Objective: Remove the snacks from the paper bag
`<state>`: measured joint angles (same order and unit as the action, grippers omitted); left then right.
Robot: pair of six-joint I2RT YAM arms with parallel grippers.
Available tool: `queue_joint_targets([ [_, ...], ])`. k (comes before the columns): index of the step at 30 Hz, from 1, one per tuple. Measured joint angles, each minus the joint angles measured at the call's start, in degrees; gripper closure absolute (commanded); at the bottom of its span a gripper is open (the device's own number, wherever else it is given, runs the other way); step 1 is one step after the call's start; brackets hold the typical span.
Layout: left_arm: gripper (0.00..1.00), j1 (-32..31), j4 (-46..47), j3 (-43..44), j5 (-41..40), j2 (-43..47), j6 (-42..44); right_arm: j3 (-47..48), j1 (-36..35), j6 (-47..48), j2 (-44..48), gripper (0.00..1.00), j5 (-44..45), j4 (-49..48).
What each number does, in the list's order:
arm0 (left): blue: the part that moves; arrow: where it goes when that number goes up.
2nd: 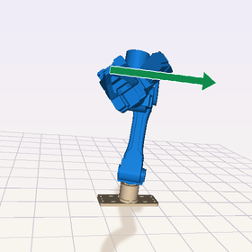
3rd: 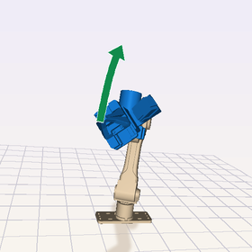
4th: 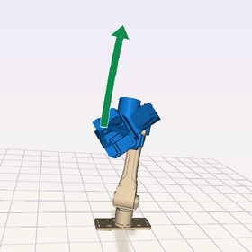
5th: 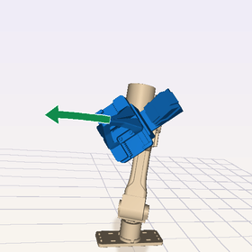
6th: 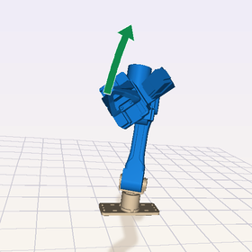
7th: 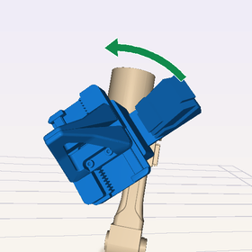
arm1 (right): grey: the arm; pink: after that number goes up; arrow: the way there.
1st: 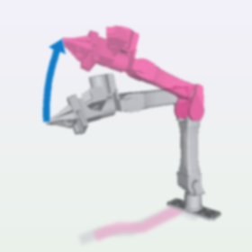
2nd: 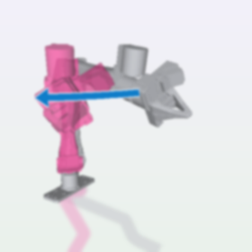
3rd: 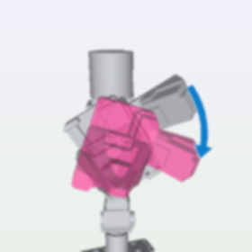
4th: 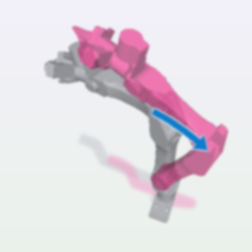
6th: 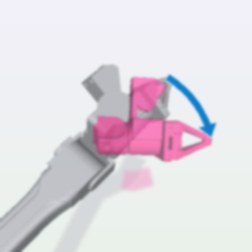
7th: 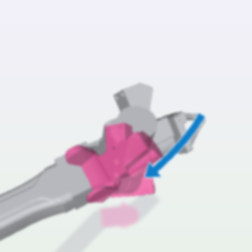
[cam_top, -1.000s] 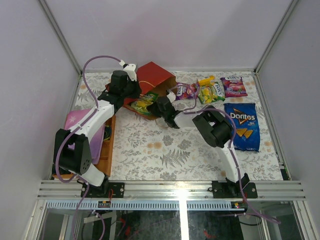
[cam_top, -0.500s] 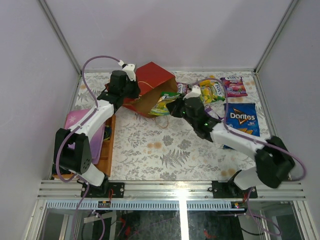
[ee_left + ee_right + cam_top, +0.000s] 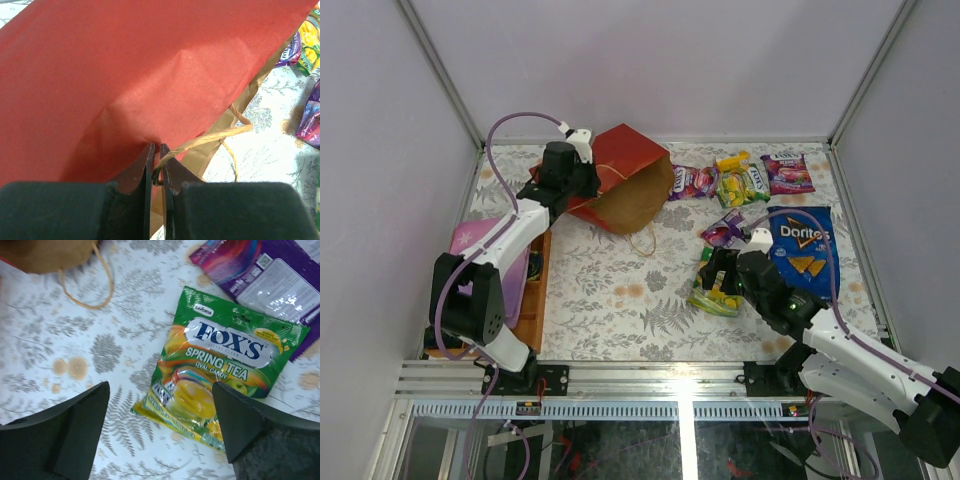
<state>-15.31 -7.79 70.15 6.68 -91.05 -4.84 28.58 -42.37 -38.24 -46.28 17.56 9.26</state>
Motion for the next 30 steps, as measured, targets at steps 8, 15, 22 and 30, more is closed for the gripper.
queue_joint_targets([
  [8, 0.93, 0.00, -0.02, 0.02, -0.07, -0.96, 0.00, 7.23, 0.00, 2.29, -1.84, 0.08, 5.07, 10.27],
  [15, 0.93, 0.00, -0.09, 0.24, -0.55, -1.42, 0.02, 16.68, 0.00, 5.16, -13.51, 0.03, 9.38, 15.34],
  [22, 0.93, 0.00, -0.09, 0.24, -0.70, -1.62, 0.22, 13.66, 0.00, 1.27, -23.65, 0.01, 9.88, 20.81],
  [30, 0.93, 0.00, -0.17, 0.24, -0.70, -1.95, 0.28, 8.90, 0.00, -2.10, -28.79, 0.02, 9.38, 18.36],
])
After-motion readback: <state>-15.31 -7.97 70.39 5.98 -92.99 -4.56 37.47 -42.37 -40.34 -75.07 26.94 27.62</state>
